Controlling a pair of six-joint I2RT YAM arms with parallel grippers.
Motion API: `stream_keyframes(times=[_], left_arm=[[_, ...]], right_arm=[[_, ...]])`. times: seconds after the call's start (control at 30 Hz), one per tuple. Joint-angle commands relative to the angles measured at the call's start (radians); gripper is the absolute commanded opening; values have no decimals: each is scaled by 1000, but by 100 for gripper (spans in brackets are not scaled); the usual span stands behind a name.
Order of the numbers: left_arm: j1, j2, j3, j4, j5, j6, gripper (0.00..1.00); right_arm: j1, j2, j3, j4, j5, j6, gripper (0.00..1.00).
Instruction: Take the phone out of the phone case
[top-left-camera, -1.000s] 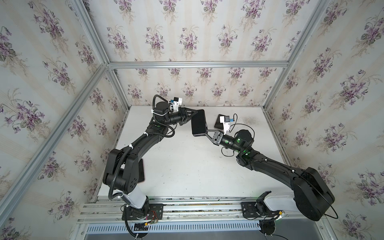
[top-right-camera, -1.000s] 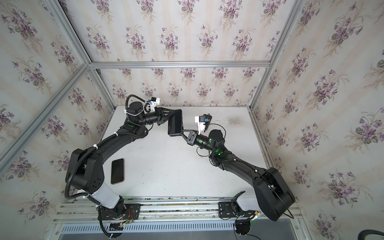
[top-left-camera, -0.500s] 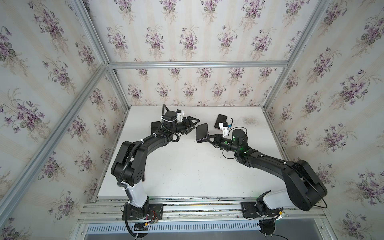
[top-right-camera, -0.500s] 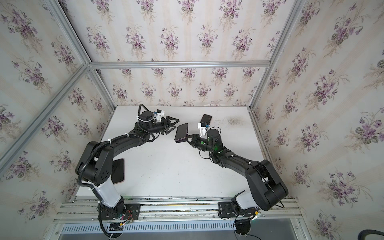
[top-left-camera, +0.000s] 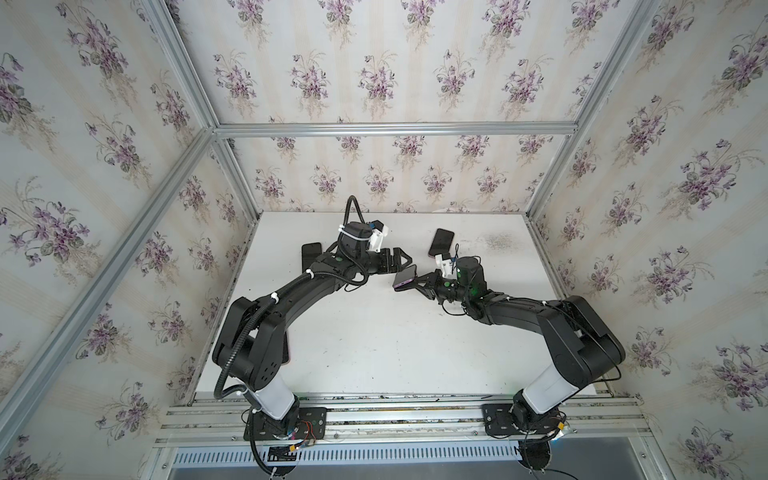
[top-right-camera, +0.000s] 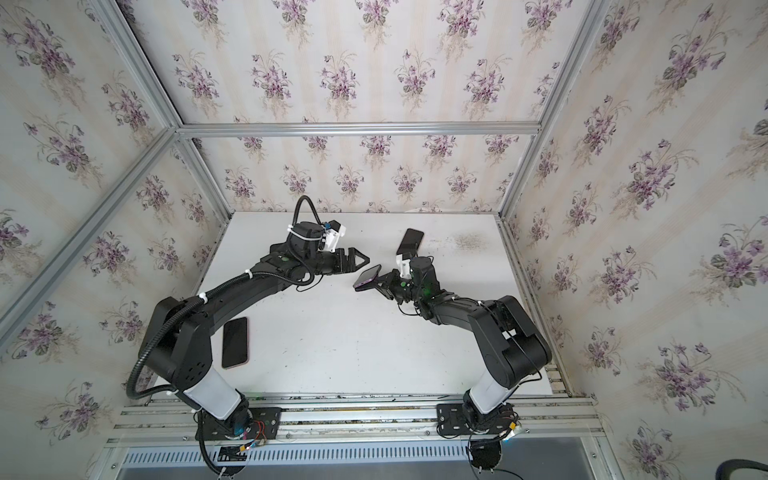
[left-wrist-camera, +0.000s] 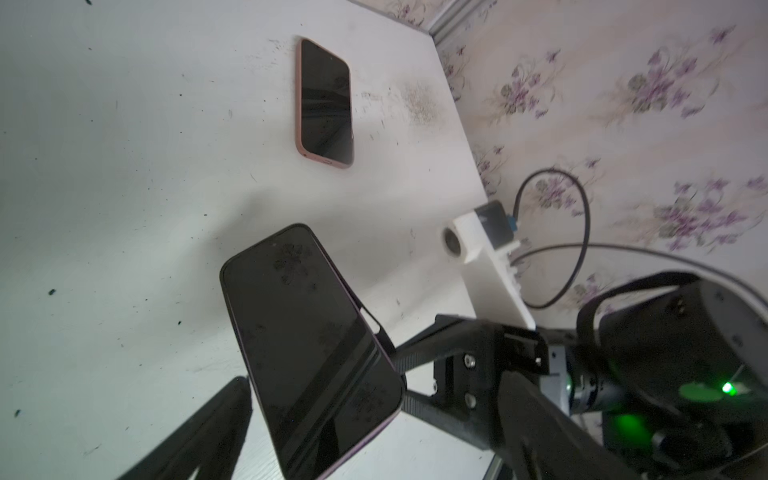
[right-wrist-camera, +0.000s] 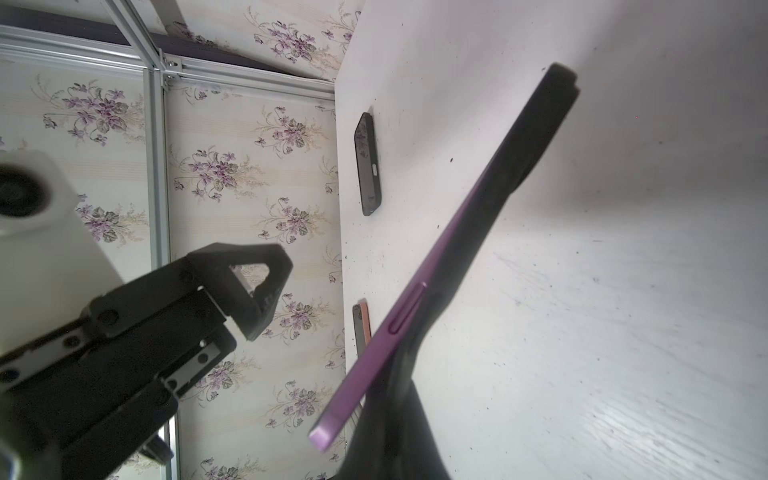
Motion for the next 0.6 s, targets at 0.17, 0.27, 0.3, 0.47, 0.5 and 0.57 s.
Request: stream_keyframes(times=[0.17,0.27,0.3,0.47,0.5,0.57], left_arm=[[-82,0,44,-261,-239,403,95],[-106,26,72,-273,-300,438,93],[-114,33,81,-273,-309,453,93],[-146,99,140,-298,-394,525,89],[-146,107,148,-299,-408,530,87],[-145,119,165,-298,-429,537,84]], right_arm=[[-15,19,36,28,-38,2,0],[-15,31,42,33,-49,4,0],[-16,34,42,36,-50,7,0],[-17,39,45,45,-59,10,0],[-17,39,44,44,-60,10,0],[-17,38,41,42,-62,12,0]])
